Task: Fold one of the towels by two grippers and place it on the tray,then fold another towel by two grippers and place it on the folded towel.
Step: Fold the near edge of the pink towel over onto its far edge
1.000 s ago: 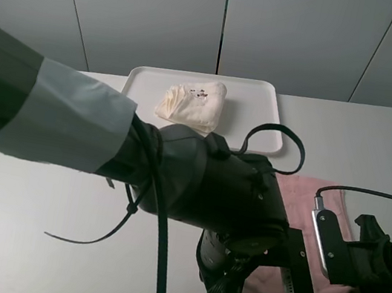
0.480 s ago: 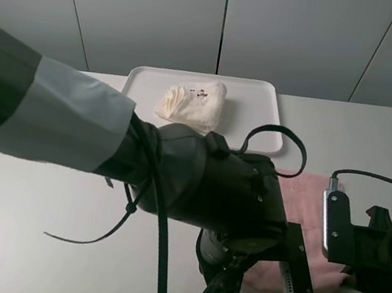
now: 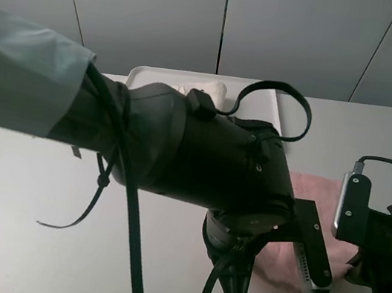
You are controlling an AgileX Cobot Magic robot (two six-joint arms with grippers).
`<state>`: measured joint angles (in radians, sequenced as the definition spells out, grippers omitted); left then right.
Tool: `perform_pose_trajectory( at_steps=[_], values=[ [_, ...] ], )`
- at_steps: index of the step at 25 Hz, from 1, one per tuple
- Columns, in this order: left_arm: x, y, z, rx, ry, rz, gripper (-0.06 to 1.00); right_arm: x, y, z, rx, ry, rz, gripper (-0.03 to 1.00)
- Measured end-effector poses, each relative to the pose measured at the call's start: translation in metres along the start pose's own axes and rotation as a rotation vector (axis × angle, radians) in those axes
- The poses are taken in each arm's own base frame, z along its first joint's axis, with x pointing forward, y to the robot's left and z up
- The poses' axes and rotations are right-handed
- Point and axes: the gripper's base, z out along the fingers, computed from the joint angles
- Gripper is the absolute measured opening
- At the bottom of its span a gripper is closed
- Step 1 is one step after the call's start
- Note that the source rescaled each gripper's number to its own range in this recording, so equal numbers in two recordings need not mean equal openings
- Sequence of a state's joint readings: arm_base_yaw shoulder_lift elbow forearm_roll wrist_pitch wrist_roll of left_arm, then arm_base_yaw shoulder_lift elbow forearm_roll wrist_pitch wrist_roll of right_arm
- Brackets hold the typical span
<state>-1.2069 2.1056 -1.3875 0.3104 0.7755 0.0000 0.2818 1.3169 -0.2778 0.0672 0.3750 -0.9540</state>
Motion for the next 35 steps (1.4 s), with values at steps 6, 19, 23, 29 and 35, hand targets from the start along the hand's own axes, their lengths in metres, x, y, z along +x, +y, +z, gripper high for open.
perform_pose_trajectory(
  at_steps=[6,19,23,29,35],
  values=[
    [0.001,0.004,-0.001,0.000,-0.001,-0.013,0.00,0.001,0.002,-0.006,-0.003,-0.001,0.066,0.00],
    [0.010,0.038,-0.006,0.056,-0.027,-0.166,0.00,0.001,0.002,-0.009,0.011,-0.019,0.272,0.00],
    [0.011,0.043,-0.005,0.091,-0.043,-0.212,0.00,-0.001,0.000,-0.009,0.031,-0.041,0.359,0.00],
    [0.015,0.060,-0.002,0.115,-0.071,-0.303,0.00,-0.003,-0.003,-0.009,0.056,-0.074,0.469,0.00],
    [0.022,0.080,0.002,0.148,-0.102,-0.424,0.00,-0.006,-0.007,-0.010,0.082,-0.124,0.599,0.00]
  ],
)
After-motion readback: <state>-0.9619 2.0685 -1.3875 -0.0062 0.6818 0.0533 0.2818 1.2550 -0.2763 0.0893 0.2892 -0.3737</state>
